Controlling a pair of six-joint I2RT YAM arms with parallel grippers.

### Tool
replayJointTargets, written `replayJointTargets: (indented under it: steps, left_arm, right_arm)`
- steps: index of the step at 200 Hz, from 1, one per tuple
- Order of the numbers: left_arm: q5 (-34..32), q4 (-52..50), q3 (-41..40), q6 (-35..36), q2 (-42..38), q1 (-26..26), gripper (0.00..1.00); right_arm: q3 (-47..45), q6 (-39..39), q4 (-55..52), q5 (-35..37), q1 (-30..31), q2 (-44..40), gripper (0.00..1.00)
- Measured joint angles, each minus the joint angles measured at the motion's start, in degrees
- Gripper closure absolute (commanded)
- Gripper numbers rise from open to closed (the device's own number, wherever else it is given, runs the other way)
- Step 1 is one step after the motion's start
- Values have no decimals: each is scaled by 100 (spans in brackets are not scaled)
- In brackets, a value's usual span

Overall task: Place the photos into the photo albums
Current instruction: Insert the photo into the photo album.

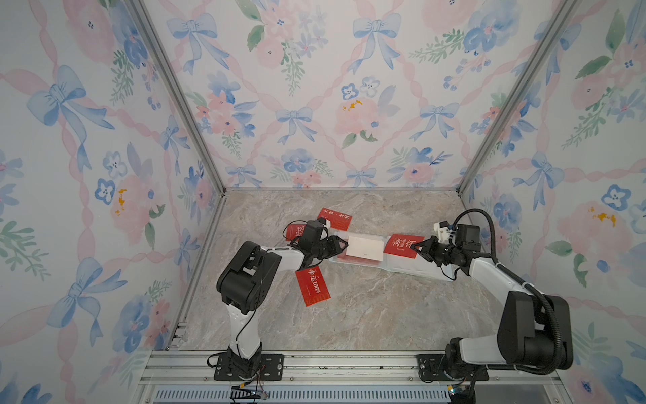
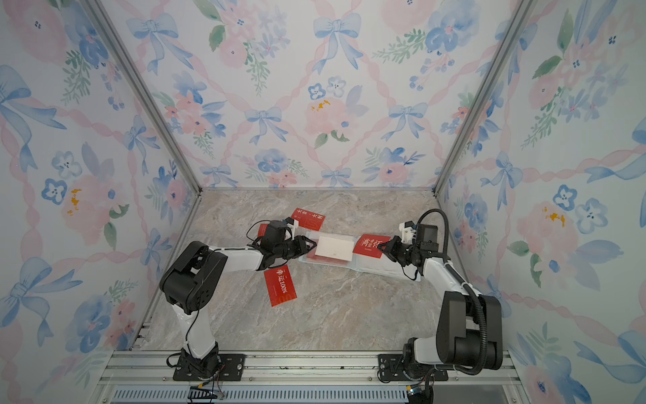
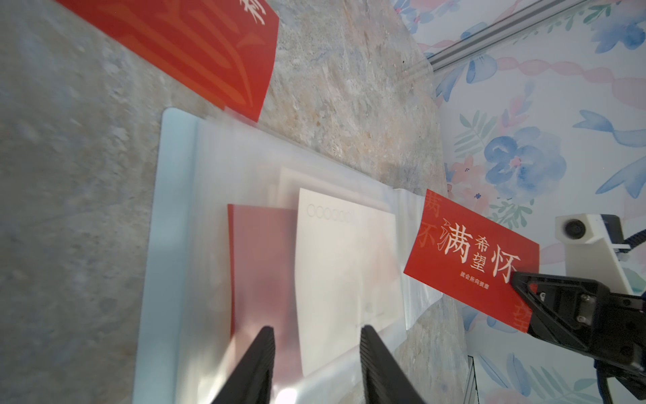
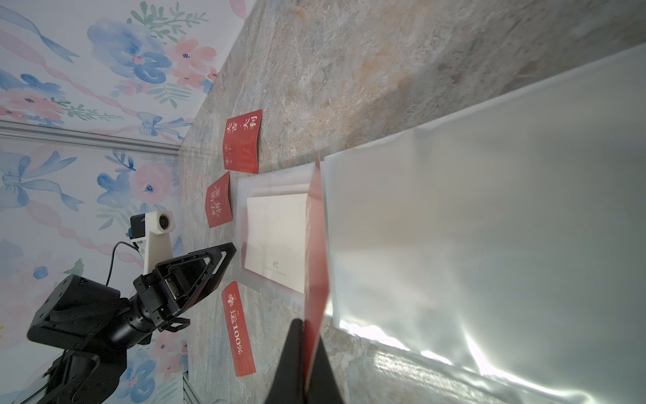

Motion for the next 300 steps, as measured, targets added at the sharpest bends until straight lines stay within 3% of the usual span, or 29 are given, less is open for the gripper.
replayJointTargets:
  steps: [126, 212, 300]
  left_arm:
    - [22, 0, 212, 48, 470, 2, 59]
    - [22, 0, 212, 48, 470, 0, 59]
    - [22, 0, 184, 46, 426, 0, 60]
  right_arm:
    - [0, 11, 184, -229, 155, 577, 96]
    - [175, -44, 190, -304, 640, 970, 95]
    - [693, -15, 380, -258, 1130, 2063, 96]
